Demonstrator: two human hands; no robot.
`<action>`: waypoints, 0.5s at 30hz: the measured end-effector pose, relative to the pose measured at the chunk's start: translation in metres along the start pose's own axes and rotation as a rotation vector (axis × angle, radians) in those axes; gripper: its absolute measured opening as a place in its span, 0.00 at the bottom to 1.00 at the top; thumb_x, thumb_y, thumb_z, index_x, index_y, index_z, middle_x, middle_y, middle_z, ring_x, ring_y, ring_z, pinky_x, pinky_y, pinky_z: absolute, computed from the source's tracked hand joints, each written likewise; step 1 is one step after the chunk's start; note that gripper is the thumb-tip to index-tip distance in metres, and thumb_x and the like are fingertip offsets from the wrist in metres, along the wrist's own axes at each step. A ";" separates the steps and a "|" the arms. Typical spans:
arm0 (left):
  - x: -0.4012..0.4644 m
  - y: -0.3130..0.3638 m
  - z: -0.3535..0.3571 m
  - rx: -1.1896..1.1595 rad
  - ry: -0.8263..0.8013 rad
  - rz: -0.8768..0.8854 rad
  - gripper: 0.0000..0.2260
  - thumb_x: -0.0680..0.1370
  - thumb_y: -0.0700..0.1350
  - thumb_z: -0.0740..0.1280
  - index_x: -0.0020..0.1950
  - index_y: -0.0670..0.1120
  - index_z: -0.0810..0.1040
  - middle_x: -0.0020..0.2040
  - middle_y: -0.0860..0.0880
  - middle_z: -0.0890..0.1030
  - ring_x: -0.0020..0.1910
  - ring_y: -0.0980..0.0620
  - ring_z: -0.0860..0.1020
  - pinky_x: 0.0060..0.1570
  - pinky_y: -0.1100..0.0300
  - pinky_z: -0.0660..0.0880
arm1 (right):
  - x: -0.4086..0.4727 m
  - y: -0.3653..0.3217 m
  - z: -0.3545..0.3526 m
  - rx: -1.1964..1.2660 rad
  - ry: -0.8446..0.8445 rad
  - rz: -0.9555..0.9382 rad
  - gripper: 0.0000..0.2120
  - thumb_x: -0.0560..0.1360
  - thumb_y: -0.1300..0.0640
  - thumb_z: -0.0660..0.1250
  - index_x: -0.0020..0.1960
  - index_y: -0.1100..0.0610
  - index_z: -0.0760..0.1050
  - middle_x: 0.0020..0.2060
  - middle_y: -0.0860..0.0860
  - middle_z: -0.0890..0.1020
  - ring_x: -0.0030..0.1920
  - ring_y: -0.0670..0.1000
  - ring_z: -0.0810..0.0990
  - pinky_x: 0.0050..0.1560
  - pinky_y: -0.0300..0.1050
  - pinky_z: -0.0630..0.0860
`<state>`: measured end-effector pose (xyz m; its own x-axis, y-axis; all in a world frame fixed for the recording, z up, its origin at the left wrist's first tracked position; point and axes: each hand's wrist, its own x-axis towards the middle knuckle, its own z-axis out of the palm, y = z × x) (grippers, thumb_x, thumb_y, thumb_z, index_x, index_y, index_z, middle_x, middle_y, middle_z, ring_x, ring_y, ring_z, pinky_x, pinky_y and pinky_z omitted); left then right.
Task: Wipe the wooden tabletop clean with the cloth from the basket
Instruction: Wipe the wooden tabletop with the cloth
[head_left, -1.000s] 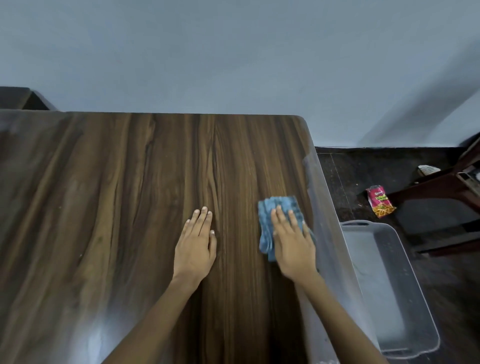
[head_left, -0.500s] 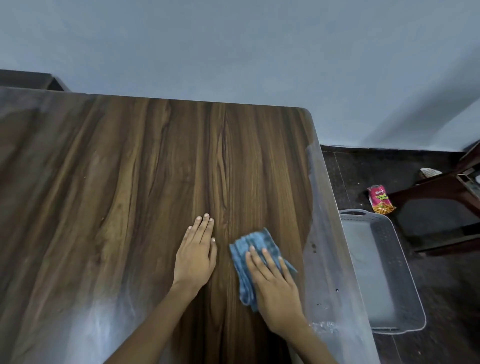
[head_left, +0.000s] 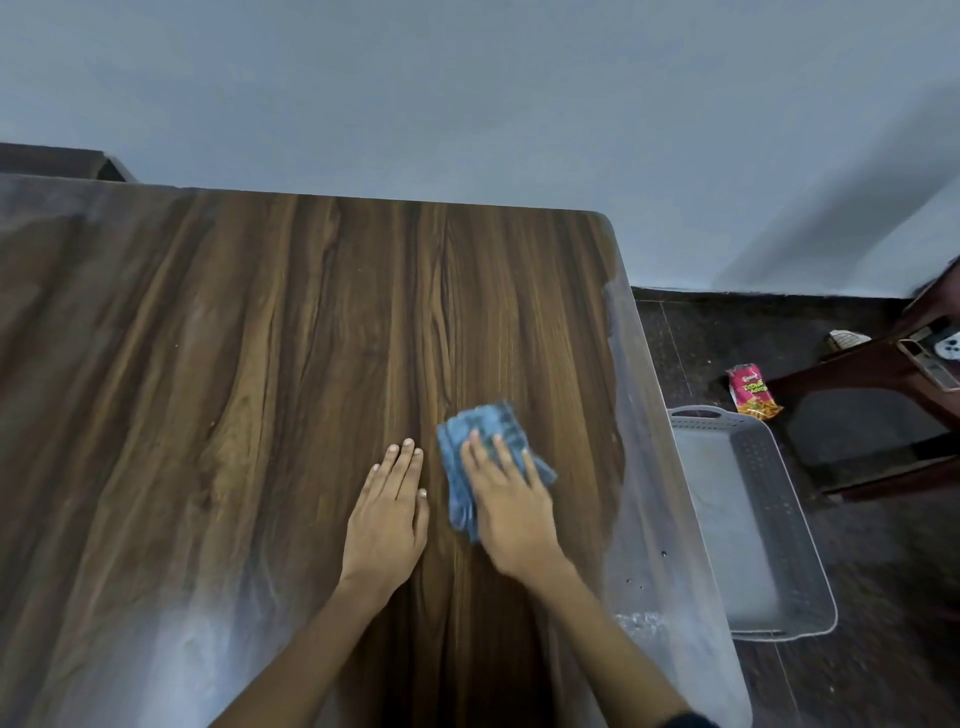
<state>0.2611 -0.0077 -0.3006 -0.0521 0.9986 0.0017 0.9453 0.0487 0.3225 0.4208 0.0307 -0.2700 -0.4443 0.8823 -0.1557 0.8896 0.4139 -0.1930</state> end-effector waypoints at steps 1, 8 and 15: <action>-0.001 -0.001 0.001 -0.007 -0.001 0.004 0.24 0.78 0.49 0.47 0.70 0.41 0.66 0.71 0.46 0.67 0.71 0.51 0.62 0.70 0.56 0.56 | -0.022 -0.004 0.008 -0.031 -0.042 -0.068 0.43 0.65 0.48 0.73 0.74 0.55 0.57 0.73 0.50 0.64 0.73 0.51 0.58 0.72 0.56 0.57; -0.002 -0.002 -0.001 -0.011 -0.001 0.031 0.24 0.79 0.49 0.47 0.70 0.40 0.65 0.71 0.45 0.67 0.71 0.50 0.62 0.69 0.53 0.58 | -0.100 0.049 0.012 -0.058 -0.007 0.056 0.32 0.69 0.55 0.57 0.73 0.53 0.61 0.71 0.47 0.66 0.72 0.48 0.61 0.68 0.50 0.58; -0.018 -0.003 -0.002 -0.023 -0.004 0.050 0.23 0.79 0.49 0.47 0.70 0.40 0.65 0.71 0.45 0.67 0.71 0.49 0.62 0.69 0.53 0.58 | -0.008 0.030 -0.013 0.101 0.033 0.433 0.30 0.81 0.56 0.53 0.77 0.53 0.42 0.77 0.47 0.47 0.76 0.51 0.42 0.73 0.53 0.40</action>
<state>0.2581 -0.0256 -0.2997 -0.0036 0.9999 0.0143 0.9389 -0.0015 0.3442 0.4525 0.0393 -0.2620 -0.0284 0.9768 -0.2125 0.9774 -0.0175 -0.2108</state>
